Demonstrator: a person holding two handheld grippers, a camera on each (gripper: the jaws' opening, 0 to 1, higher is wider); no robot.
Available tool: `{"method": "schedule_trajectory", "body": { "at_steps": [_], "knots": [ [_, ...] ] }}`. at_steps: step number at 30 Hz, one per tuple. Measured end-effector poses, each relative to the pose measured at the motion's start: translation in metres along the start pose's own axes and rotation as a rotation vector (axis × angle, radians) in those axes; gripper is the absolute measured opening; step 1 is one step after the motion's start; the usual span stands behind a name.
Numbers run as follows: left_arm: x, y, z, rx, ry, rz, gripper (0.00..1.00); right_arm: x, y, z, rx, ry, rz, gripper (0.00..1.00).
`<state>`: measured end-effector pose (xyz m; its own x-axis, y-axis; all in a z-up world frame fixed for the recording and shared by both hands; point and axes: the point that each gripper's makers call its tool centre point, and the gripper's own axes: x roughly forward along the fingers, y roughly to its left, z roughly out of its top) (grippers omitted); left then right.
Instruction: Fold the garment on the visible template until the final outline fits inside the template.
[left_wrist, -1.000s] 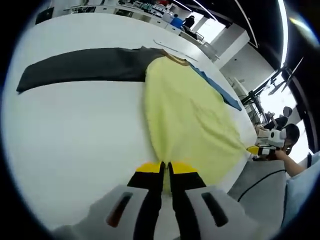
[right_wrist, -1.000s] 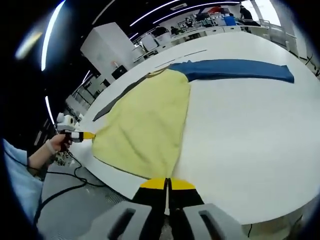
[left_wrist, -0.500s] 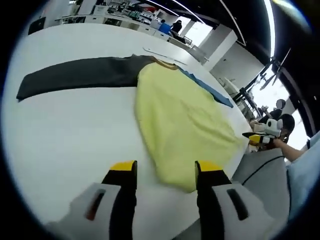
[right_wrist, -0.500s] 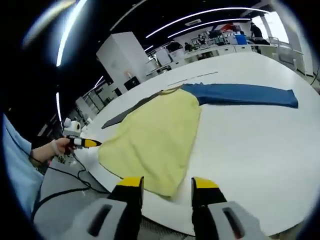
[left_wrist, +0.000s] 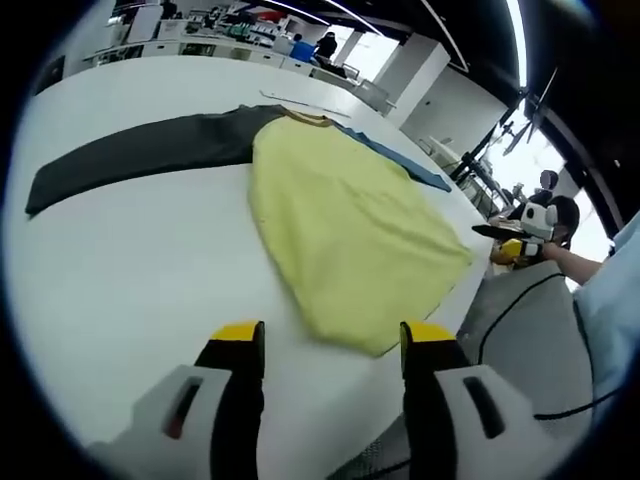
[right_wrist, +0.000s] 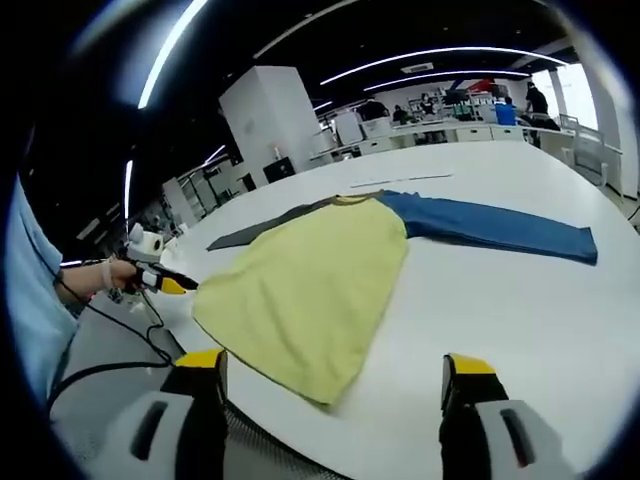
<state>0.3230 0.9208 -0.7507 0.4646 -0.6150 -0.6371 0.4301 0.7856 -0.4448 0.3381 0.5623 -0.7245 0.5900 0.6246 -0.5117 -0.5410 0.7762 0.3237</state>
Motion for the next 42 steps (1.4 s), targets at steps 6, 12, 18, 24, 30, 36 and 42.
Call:
{"method": "schedule_trajectory", "body": {
  "at_steps": [6,12,18,24,30,36,42],
  "knots": [
    [0.000,-0.003,-0.007,0.037,0.028,-0.020,0.44,-0.003,-0.006,0.001,0.013,-0.008,-0.017,0.91],
    [0.003,-0.005,-0.006,0.074,0.020,-0.024,0.38,-0.003,-0.006,-0.002,0.021,-0.002,-0.020,0.88],
    [0.001,-0.021,0.006,0.114,-0.019,-0.080,0.37,-0.002,-0.005,-0.003,0.027,-0.004,-0.020,0.86],
    [0.000,-0.026,0.014,0.119,-0.026,-0.096,0.34,-0.002,-0.004,-0.005,0.034,0.005,-0.018,0.85],
    [0.001,-0.032,0.030,0.123,-0.048,-0.112,0.29,-0.003,-0.004,-0.006,0.038,0.001,-0.024,0.84],
    [0.005,-0.030,0.027,0.091,-0.032,-0.119,0.15,-0.005,-0.005,-0.005,0.044,-0.005,-0.027,0.84],
    [0.002,-0.027,0.011,0.064,0.005,-0.109,0.11,-0.005,-0.003,-0.005,0.046,-0.007,-0.027,0.83]
  ]
}}
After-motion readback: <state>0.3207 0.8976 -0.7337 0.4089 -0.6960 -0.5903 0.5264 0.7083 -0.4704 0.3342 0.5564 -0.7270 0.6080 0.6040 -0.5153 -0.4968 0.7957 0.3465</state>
